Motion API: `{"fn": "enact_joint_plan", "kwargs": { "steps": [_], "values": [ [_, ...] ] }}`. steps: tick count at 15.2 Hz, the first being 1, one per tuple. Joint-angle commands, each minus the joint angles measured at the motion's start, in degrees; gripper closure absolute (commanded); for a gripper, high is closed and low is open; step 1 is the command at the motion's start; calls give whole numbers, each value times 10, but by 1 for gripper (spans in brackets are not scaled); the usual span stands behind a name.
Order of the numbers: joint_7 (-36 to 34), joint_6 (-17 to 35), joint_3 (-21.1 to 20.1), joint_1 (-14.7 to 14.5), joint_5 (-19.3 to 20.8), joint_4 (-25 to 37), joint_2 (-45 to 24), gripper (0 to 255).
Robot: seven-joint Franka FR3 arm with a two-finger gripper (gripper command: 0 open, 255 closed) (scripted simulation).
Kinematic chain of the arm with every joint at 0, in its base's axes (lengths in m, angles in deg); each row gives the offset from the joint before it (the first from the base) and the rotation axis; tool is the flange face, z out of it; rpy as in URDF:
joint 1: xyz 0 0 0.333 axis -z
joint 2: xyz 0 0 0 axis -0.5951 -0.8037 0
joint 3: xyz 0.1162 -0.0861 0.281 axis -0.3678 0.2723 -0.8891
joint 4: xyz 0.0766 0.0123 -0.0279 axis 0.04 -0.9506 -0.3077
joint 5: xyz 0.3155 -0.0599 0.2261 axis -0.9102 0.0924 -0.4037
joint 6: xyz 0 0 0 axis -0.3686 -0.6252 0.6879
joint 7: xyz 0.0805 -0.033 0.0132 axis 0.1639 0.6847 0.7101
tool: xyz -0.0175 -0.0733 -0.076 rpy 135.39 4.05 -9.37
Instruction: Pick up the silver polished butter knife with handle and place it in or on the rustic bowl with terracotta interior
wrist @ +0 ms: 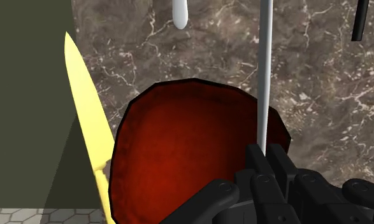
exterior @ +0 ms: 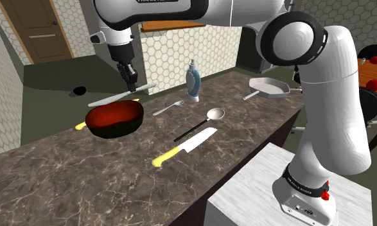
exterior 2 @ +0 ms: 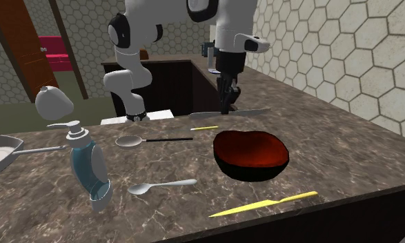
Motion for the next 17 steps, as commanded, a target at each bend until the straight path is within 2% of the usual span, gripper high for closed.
{"fn": "enact_joint_plan", "kwargs": {
  "steps": [1,13,17],
  "values": [
    [0,17,0,2,0,-18,2,255],
    [-6,114,1,10,-1,-125,11,255],
    [-6,119,1,10,-1,-130,11,255]
  ]
}}
